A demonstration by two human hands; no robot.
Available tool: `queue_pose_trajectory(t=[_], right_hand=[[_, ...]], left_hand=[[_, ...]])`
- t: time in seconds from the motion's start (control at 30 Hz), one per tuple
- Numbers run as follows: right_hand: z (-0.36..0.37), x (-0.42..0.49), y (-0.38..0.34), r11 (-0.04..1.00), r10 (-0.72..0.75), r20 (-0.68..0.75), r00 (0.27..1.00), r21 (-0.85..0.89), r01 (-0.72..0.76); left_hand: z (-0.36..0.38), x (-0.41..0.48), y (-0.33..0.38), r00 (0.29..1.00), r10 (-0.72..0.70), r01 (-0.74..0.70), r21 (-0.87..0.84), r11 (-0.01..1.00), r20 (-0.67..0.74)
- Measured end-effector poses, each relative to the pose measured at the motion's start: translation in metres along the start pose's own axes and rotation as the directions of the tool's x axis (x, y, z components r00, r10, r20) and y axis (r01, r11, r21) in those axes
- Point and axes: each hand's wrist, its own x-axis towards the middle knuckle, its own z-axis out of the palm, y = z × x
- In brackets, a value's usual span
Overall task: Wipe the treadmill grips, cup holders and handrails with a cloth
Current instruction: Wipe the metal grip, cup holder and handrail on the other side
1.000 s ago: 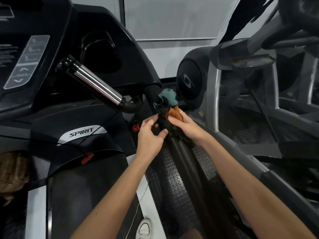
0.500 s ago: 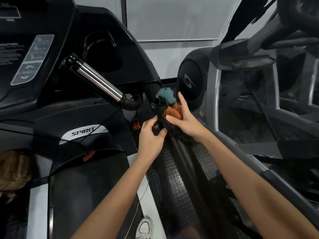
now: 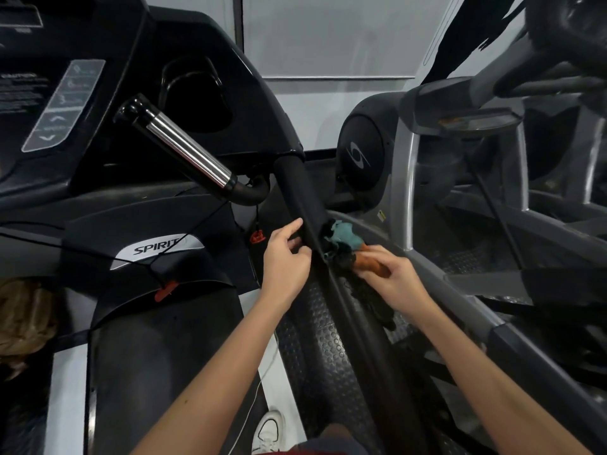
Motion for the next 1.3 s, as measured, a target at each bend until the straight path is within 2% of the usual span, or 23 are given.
queue_pose_trajectory(t=[0.1,0.17,0.23,0.33,0.5,0.67,0.77,0.87,0.93,1.0,1.17,1.3], right_hand=[[0.015,0.023,-0.015,0.999,0.040,0.104,0.994,-0.006,-0.040],[0.025,0.049,-0.029,0.991,0.124,0.172,0.977,0.027,-0.131],[0.030,0.071,-0.038,0.984,0.164,0.184,0.969,0.043,-0.174],[0.030,0.078,-0.038,0.990,0.133,0.117,0.984,0.041,-0.138],[0.015,0.028,-0.022,0.994,-0.075,-0.034,0.997,-0.076,0.072],[0.008,-0.020,-0.011,0.995,-0.079,-0.076,0.994,-0.062,0.074],[0.014,0.002,-0.017,0.996,-0.058,0.025,0.998,-0.060,0.059],[0.023,0.043,-0.032,0.994,0.106,0.182,0.978,0.009,-0.109],[0.027,0.059,-0.037,0.982,0.168,0.208,0.964,0.047,-0.181],[0.027,0.058,-0.035,0.985,0.150,0.177,0.973,0.064,-0.163],[0.016,0.003,-0.021,0.998,0.007,-0.009,1.000,0.060,-0.006],[0.002,-0.048,-0.013,0.997,0.043,-0.063,0.997,0.064,-0.039]], left_hand=[[0.001,-0.003,0.005,1.000,0.022,-0.021,0.036,0.999,-0.016],[0.002,-0.004,0.005,0.999,0.030,-0.029,0.061,0.998,-0.018],[0.001,-0.004,0.003,0.999,0.037,-0.036,0.073,0.997,-0.017],[0.000,-0.004,-0.001,1.000,0.019,-0.019,0.039,0.999,-0.001],[0.002,-0.005,-0.001,1.000,0.018,-0.018,0.009,1.000,-0.007],[0.001,-0.005,-0.002,1.000,-0.007,0.007,-0.035,0.999,0.011],[0.000,-0.007,0.000,0.999,0.038,-0.038,0.024,0.999,0.008],[-0.001,-0.008,-0.002,0.998,0.058,-0.060,0.079,0.995,0.028],[-0.002,-0.010,-0.006,0.997,0.051,-0.056,0.078,0.995,0.055],[-0.002,-0.013,-0.008,0.998,0.033,-0.037,0.061,0.997,0.059],[-0.001,-0.016,-0.011,0.999,0.028,-0.028,-0.004,1.000,0.037],[-0.001,-0.016,-0.012,0.998,-0.008,0.011,-0.050,0.999,0.066]])
